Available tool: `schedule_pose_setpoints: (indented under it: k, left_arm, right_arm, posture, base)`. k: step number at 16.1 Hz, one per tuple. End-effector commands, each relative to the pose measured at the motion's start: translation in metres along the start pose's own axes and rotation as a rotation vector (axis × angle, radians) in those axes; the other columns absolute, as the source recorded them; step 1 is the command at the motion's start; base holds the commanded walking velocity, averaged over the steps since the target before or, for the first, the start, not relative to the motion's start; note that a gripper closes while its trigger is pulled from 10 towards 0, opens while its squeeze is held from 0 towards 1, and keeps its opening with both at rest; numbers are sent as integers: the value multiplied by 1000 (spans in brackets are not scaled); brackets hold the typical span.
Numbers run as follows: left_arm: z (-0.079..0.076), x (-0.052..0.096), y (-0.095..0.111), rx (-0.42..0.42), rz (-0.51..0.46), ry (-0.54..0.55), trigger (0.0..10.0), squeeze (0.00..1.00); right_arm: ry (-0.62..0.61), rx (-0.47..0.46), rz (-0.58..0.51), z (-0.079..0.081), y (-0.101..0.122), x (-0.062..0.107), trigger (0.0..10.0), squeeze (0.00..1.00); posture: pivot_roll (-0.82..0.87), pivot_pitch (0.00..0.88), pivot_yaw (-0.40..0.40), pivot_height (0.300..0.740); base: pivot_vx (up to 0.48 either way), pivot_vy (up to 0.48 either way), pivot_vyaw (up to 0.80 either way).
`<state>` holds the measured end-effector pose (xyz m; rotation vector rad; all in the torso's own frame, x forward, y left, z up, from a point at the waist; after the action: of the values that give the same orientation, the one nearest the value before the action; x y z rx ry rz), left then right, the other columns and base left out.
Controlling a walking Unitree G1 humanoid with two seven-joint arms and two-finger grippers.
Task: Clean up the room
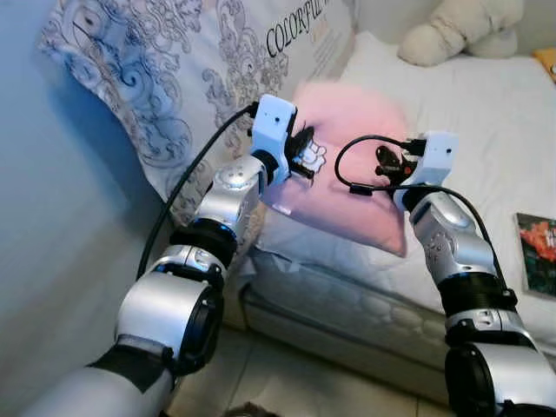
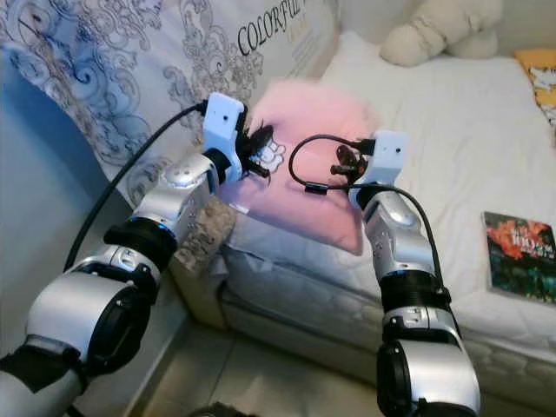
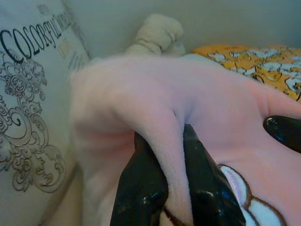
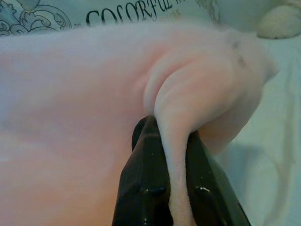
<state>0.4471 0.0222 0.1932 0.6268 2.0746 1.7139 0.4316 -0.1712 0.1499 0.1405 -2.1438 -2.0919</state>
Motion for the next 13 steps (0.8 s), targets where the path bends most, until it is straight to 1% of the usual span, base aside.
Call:
schedule_pose_setpoints:
  k: [1, 7, 10, 12, 13]
  left_arm:
    - [9, 1, 15, -12, -50, 31, 10000, 0]
    - [5, 0, 10, -13, -32, 19, 10000, 0]
    - [0, -2, 7, -3, -25, 15, 10000, 0]
    - [-3, -5, 1, 8, -10, 33, 10000, 0]
    - [-4, -6, -2, 13, -2, 52, 10000, 0]
  right_arm:
    - [-46, 17, 1, -12, 1, 2, 10000, 0]
    - [-55, 20, 9, -14, -3, 5, 10000, 0]
    - [-79, 26, 19, -22, -5, 8, 10000, 0]
    - [-46, 71, 57, -22, -9, 4, 10000, 0]
    - [-27, 100, 97, -21, -14, 0, 10000, 0]
  posture:
    - [-13, 0, 75, 740]
    - [-22, 0, 82, 740]
    - [-25, 0, 79, 740]
    - [-25, 0, 72, 740]
    - [-17, 0, 61, 740]
  base:
    - [480, 0, 0]
    - [480, 0, 0]
    - [480, 0, 0]
    - [480, 0, 0]
    - [480, 0, 0]
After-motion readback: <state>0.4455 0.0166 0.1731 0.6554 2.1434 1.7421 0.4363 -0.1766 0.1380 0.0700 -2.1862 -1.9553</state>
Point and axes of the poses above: a point about 5 cm out from each wrist's last joint towards the gripper, its own x axis pointing back from the gripper into the wrist, its own y axis along the axis of the wrist's last joint, z = x × y, the point moved 6 cm from there along -x, pointing out of the wrist towards the gripper, and after that the axes turned 13 degrees about x, right-handed, at the moved point
